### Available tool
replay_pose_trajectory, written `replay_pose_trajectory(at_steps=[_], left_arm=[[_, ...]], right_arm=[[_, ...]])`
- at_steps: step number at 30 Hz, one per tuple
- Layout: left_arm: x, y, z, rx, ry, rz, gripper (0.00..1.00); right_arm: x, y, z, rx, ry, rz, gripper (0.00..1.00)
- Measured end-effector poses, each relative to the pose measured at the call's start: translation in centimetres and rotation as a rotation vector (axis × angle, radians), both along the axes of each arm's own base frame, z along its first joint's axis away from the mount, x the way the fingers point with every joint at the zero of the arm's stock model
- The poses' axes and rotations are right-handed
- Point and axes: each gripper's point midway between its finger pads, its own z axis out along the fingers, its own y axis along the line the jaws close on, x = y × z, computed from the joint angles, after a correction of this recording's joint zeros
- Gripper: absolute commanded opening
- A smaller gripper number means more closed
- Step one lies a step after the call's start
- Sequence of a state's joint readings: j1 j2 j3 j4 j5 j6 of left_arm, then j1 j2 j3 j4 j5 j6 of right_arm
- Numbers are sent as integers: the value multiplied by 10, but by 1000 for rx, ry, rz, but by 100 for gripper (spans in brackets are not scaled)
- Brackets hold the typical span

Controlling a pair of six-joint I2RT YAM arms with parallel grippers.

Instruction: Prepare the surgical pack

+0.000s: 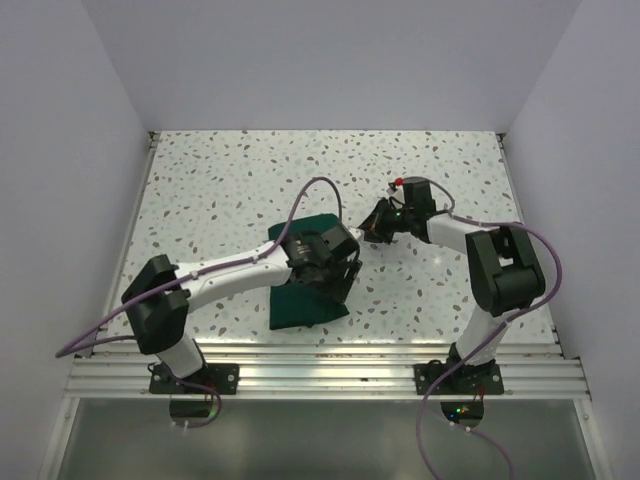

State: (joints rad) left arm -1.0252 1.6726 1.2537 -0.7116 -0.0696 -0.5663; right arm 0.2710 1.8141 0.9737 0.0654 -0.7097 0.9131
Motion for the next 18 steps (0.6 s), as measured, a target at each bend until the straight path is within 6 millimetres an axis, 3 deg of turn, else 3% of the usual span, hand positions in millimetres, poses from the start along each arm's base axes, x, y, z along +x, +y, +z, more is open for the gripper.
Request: replay_pose_trajectory(at_steps=[5,8,9,13,18], left_arm=[[14,15,52,-152,-52,115,65],[30,45,72,-226,-83,246,46],[34,58,73,-233,-81,296,44],[53,107,47,-174,-51,472,37],[60,144,8,-53,17,582,29]], right_arm=[[-18,-15,12,-70,-23,45,0],[-35,-19,8,-95,-16,83,0],[-42,-20,4,-103,-5,94,0],[-72,-28,-18,-133,61,124,0],[-108,-29,-40,-162,144,174,0]])
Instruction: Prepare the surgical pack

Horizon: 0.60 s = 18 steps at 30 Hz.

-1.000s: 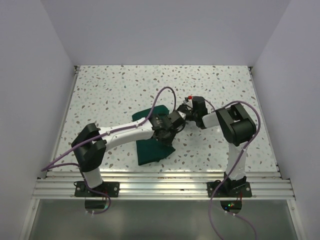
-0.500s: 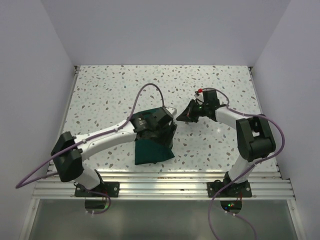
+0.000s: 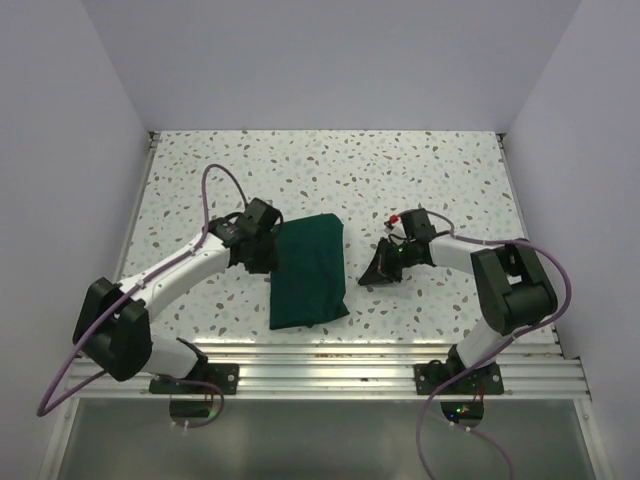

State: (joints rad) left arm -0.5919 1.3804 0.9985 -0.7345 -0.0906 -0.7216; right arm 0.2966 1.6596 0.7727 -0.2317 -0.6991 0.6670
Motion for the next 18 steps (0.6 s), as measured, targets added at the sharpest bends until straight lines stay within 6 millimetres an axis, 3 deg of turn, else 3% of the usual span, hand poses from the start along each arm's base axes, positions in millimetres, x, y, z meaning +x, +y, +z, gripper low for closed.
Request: replay_pose_trajectory(at_steps=[6,11,14,18], left_arm=[[14,24,-39,55,105,68,26],[17,22,-86,125,258,13,19],[37,10,-83,119,258,-35,19],[90,-21,-80,86,216,-101,19]], right_arm=[[-20,21,-2,1,-7,90,0],[-27,31,-6,5,-6,122,0],[-30,33,-13,6,11,115,0],[-35,42,-20,14,47,102,0]])
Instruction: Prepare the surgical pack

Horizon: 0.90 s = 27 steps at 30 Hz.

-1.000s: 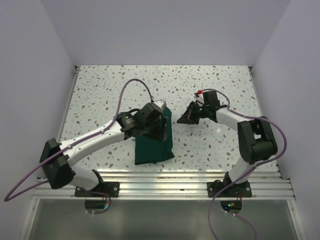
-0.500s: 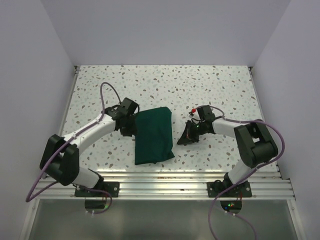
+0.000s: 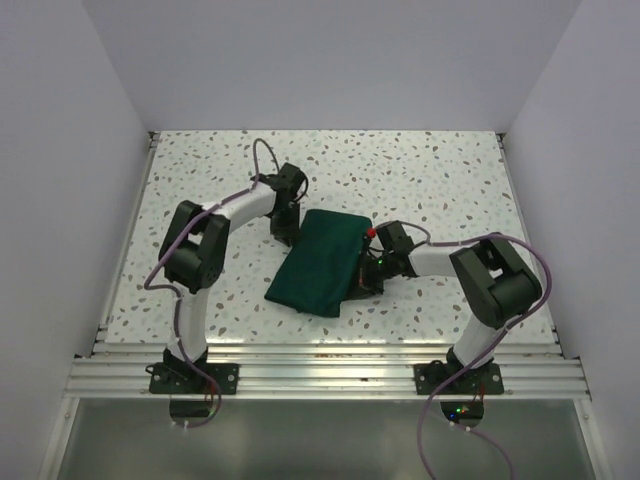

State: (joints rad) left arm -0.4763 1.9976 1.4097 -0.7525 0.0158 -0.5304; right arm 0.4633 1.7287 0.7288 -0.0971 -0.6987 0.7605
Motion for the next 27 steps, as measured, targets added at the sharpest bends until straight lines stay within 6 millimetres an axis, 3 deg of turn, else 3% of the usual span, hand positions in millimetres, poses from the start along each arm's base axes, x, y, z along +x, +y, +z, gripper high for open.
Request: replay_pose_trajectory(at_steps=[4,6,9,13,16,19,22,25,26,27], left_arm=[[66,-33,4,-40,-75,-63,19],[86,-40,7,-46,-101,-74,26],[101,-36,14,-47,-117,-63,36],[104,-10,33,-41,-131,-28,50],[83,7,59,-76,-137,-11,53],[50,0,101,-153,-191,-48,54],[10,-43,146,-244,-281,-165,52],[-38,-99,167,-379,-323,-306,47],[-50,-110,166,-409,-314,-336,45],[-64,-120,161,-444,-298,-361,41]], right_arm=[[-3,18,5,28,12,-8,0],[-2,23,8,40,11,-15,0],[-2,22,10,38,11,-17,0],[0,10,24,37,-24,-31,6],[7,-16,37,43,-69,-87,19],[12,-40,43,18,-93,-132,27],[11,-52,53,-3,-126,-140,29],[20,-55,67,5,-165,-144,23],[28,-55,73,11,-182,-151,17],[37,-56,79,18,-199,-163,4]])
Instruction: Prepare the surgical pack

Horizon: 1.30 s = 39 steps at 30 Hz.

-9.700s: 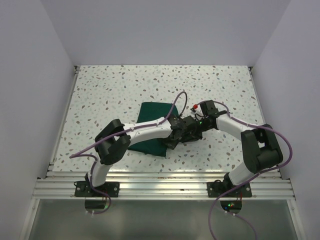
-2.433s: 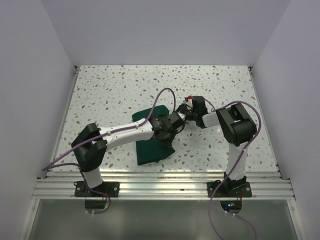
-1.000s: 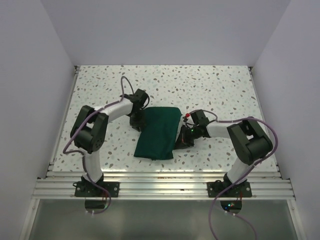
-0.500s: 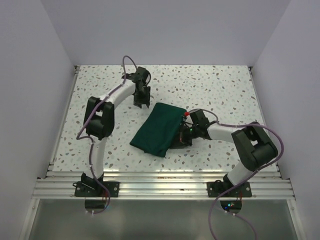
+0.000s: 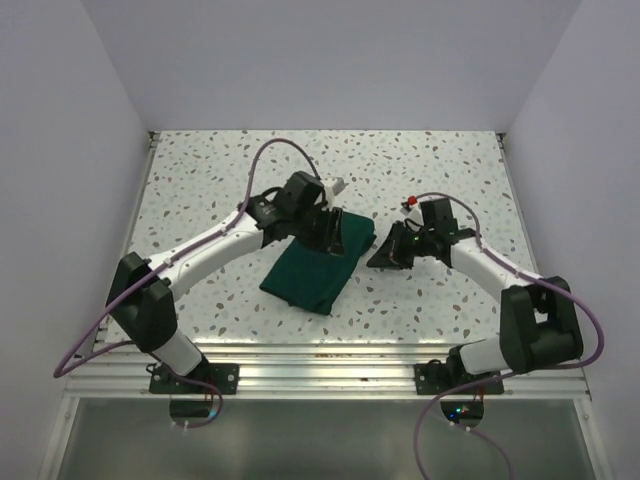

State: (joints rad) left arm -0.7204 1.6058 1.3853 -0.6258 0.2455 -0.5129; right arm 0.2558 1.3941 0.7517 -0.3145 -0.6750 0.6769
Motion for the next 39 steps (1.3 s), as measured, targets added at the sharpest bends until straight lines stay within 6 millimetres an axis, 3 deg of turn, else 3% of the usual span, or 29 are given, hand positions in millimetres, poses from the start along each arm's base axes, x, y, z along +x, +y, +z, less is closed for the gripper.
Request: replay_pose_trajectory(at_steps=[1,4,8,12,16,26,32,39], left_arm=[[-9,-5,-8,-12,24,-17,39],[-25,-10,-38,-25,106,-22,36],[-31,-18,-60,-35,163,-17,34],[-35,-35,-62,-68,162,-44,34],[-40,-44,-62,-92,157,-68,33],[-60,-36,-97,-63,228,-70,32],[-71,-29,-120,-41,268,-75,32],[-83,-20,-139,-36,297,-70,32]], right_arm=[[11,-2,6,7,-19,-14,0],[45,-7,18,51,-54,-65,0],[77,-9,12,122,-32,-129,0],[83,-5,1,161,24,-141,0],[86,1,11,217,3,-119,0],[96,18,27,287,-52,-70,0],[97,38,8,295,-3,-25,0],[103,30,-14,308,25,-67,0]])
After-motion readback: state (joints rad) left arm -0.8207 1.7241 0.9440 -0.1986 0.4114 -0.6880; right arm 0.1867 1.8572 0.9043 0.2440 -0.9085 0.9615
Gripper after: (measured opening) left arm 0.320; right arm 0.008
